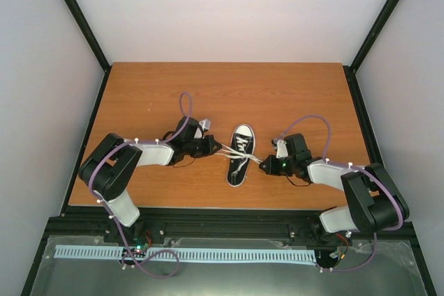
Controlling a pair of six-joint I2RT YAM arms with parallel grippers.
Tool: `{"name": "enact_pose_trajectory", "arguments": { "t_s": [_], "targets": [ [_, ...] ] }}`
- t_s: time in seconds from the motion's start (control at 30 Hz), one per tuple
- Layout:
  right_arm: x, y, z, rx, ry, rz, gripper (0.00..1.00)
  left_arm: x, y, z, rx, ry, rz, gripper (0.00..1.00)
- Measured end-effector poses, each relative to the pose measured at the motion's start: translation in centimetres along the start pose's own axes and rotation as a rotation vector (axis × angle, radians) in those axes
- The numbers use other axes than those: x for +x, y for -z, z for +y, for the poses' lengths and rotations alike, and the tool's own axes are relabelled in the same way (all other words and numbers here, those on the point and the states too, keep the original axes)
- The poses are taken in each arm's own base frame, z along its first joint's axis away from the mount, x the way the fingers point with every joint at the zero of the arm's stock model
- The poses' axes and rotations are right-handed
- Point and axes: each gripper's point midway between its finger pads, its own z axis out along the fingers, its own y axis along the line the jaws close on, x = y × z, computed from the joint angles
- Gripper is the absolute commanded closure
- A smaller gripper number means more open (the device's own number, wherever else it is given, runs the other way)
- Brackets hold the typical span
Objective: Tie the shoes
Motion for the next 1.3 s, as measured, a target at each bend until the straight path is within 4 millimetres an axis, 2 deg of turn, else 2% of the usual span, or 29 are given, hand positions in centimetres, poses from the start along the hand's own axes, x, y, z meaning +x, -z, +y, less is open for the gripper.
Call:
{"name": "enact_pose_trajectory", "arguments": {
  "t_s": [0.03, 0.07, 0.2, 0.27, 0.37, 0.43, 0.57, 0.7, 0.83, 0.93, 1.0, 1.07, 1.13, 1.2, 1.27, 1.3],
  "targets": [
    [0.1, 0.1, 0.1, -0.005, 0.004, 0.000, 0.97, 0.0, 0.0, 0.0, 0.001, -0.003, 0.000, 0.99],
    [0.1, 0.1, 0.2, -0.013, 0.009, 0.000, 0.93, 0.0, 0.1, -0.1, 0.001, -0.008, -0.001, 0.95],
    [0.6, 0.5, 0.8, -0.049, 0.031, 0.018, 0.54, -0.4, 0.4, 0.1, -0.007, -0.041, -0.010, 0.38],
    [1.0, 1.0, 1.5, -0.091, 0.051, 0.032, 0.27, -1.1, 0.9, 0.6, -0.021, -0.048, -0.028, 0.22],
    [0.8, 2.2, 3.7, -0.182, 0.098, 0.019, 0.07, -1.6, 1.9, 0.2, -0.029, -0.083, -0.044, 0.04],
    [0.2, 3.4, 5.2, -0.222, 0.154, -0.016, 0.00, -2.2, 2.7, -0.6, -0.029, -0.129, -0.061, 0.00],
    [-2.2, 5.4, 6.7, -0.203, 0.216, -0.085, 0.00, -4.1, 4.4, -3.3, -0.004, -0.226, -0.114, 0.00],
    [-6.5, 7.2, 7.8, -0.123, 0.260, -0.198, 0.00, -5.7, 5.2, -5.1, 0.011, -0.287, -0.151, 0.00],
    [-10.6, 8.0, 8.1, -0.041, 0.267, -0.284, 0.00, -7.2, 5.7, -6.0, 0.004, -0.328, -0.180, 0.00],
    [-13.5, 8.0, 7.1, 0.025, 0.249, -0.325, 0.00, -9.0, 6.2, -5.7, -0.015, -0.338, -0.215, 0.00],
    [-15.2, 8.3, 5.0, 0.073, 0.216, -0.359, 0.00, -10.8, 7.1, -4.2, -0.042, -0.314, -0.251, 0.00],
    [-16.6, 9.2, 2.2, 0.129, 0.166, -0.400, 0.00, -13.3, 9.0, -1.3, -0.093, -0.258, -0.310, 0.00],
    [-17.9, 11.1, -1.4, 0.193, 0.097, -0.462, 0.00, -16.2, 11.9, 2.9, -0.164, -0.178, -0.400, 0.00],
    [-18.8, 13.4, -5.0, 0.259, 0.025, -0.538, 0.00, -17.9, 15.4, 7.5, -0.232, -0.081, -0.491, 0.00],
    [-18.8, 15.9, -8.0, 0.333, -0.033, -0.620, 0.00, -18.1, 19.4, 12.7, -0.312, 0.036, -0.582, 0.00],
    [-18.5, 17.1, -9.1, 0.375, -0.052, -0.657, 0.00, -17.5, 21.9, 15.9, -0.374, 0.112, -0.636, 0.00]
  ]
}}
